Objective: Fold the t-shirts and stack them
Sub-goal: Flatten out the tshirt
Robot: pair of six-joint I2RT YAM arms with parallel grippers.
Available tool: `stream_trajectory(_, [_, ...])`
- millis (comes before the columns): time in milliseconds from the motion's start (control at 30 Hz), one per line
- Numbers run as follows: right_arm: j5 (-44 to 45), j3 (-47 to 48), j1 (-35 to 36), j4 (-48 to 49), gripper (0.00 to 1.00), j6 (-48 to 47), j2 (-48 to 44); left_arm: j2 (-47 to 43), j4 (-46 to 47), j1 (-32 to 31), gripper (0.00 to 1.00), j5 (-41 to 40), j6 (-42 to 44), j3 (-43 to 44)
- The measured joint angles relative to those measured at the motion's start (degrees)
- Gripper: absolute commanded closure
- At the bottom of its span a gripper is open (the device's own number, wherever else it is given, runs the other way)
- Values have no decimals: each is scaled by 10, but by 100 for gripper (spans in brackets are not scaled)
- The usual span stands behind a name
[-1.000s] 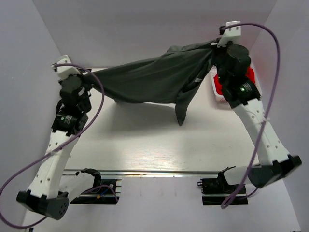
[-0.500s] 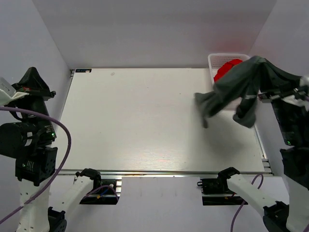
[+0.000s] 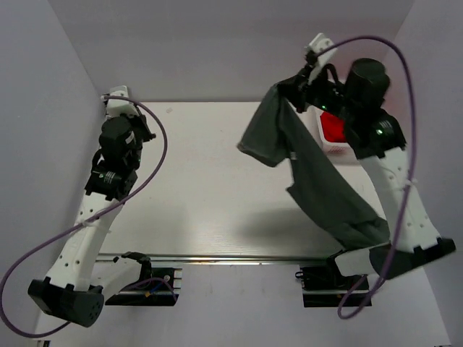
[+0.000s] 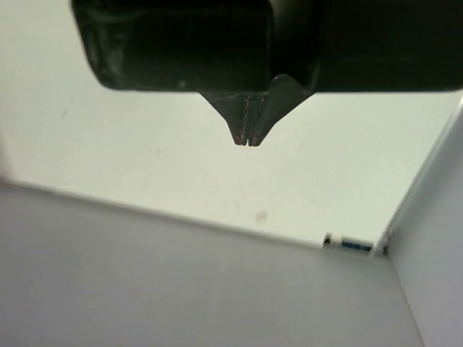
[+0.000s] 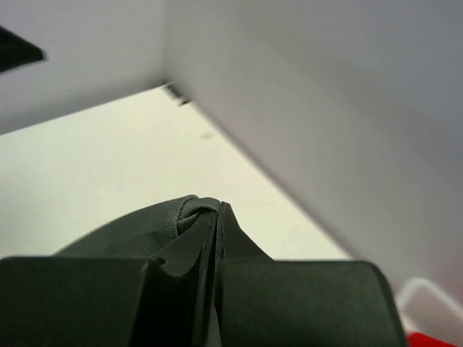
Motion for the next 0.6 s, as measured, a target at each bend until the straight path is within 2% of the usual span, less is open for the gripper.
stream_trajectory(133, [-84, 12, 0, 6, 100, 46, 81, 31, -30, 0, 100, -10, -21, -30])
stream_trajectory(300, [-126, -70, 0, 100, 100, 110, 63, 35, -37, 0, 99, -27, -41, -39])
stream_trajectory(400, [-111, -146, 0, 156, 100, 131, 37, 48, -38, 0, 63, -30, -46, -40])
stream_trajectory(433, [-91, -174, -1, 172, 100, 135, 29, 55, -38, 0, 34, -28, -49, -43])
stream_trajectory(467, [-74, -198, -1, 179, 100, 138, 24, 63, -38, 0, 25, -23, -46, -47])
stream_trajectory(500, [-46, -229, -2, 191, 100, 143, 20, 70, -32, 0, 0, -15, -49, -55])
stream_trajectory(600, [40, -310, -9, 202, 100, 157, 21, 103, -31, 1, 0, 25, -45, -78])
